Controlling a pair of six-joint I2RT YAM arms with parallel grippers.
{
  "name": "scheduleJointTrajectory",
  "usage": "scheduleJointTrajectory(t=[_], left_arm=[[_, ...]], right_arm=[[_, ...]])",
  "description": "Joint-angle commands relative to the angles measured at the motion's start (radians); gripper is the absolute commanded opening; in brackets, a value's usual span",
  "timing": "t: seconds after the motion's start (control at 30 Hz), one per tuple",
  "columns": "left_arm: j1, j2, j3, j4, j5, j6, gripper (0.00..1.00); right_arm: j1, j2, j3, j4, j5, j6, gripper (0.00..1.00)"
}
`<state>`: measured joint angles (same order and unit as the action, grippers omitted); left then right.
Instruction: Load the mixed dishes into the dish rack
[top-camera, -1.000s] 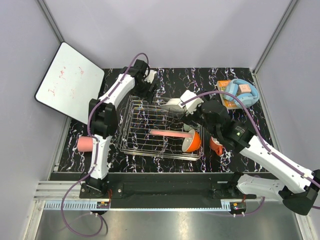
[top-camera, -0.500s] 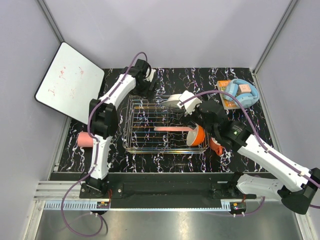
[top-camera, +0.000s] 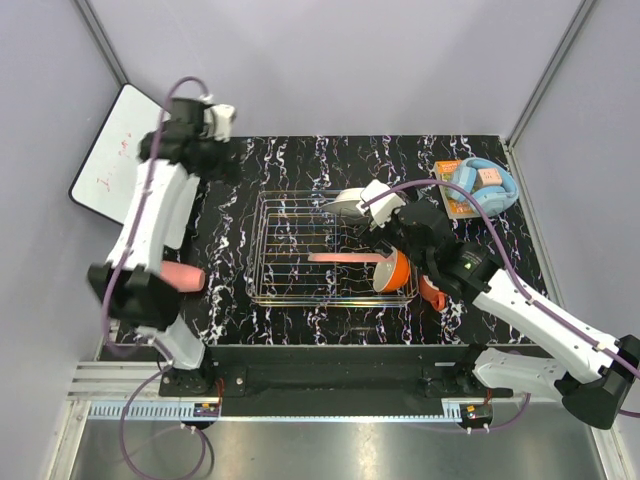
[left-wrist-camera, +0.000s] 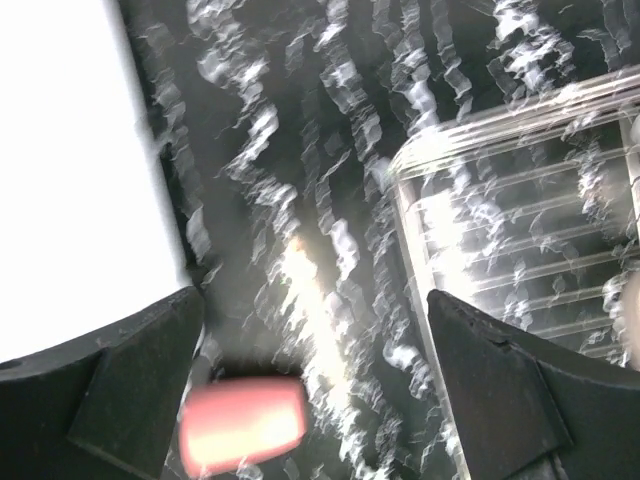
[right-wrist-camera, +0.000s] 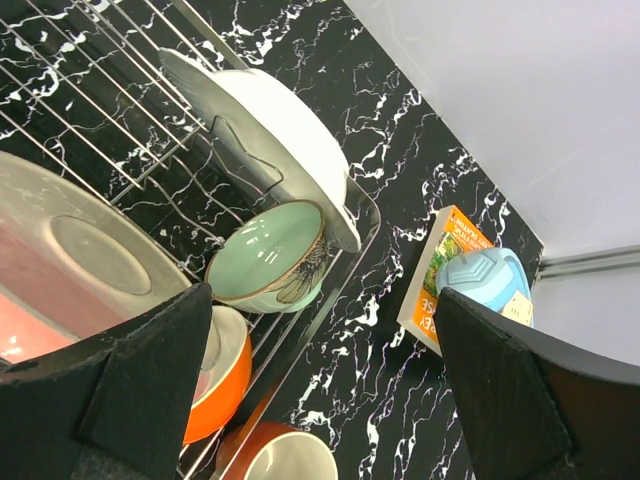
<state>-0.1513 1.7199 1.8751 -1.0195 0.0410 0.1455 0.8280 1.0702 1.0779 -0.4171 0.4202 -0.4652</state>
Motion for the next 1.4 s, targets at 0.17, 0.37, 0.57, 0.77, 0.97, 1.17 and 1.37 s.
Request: scheduleJointTrajectory(t=[0.17,0.37,0.57,0.77,0.97,1.17,1.37], left_arm=[[0.297,-0.453,-0.583,-0.085,0.129,0.222,0.99],[0.531,-0.542,-0.761,-0.008,0.102,0.270,0.99],[0.717,-0.500,-0.800,0.050,0.207,0.292,0.99],[0.768,-0.433,-0.846,0.085,0.316,0.338,0.99],[0.838,-0.332,-0.870,0.090,0.424,0.423,0.99],[0.891,-0.203,-0.864,0.079,0.496,0.466,0.99],[0.892,-0.119,-0.872,-0.003,0.599,0.598,0.81]], right_arm=[[-0.017,-0.012,-0.026,0.055,0.063,0.023,1.00],[-0.018,-0.027,-0.019,0.054,0.057,0.026,1.00],[-0.018,-0.035,0.013,0.008,0.049,0.037,1.00],[-0.018,-0.049,0.037,-0.026,0.045,0.066,1.00],[-0.018,-0.052,0.054,-0.052,0.043,0.091,1.00],[-0.018,-0.036,0.076,-0.064,0.045,0.094,1.00],[-0.017,-0.006,0.094,-0.066,0.043,0.094,1.00]])
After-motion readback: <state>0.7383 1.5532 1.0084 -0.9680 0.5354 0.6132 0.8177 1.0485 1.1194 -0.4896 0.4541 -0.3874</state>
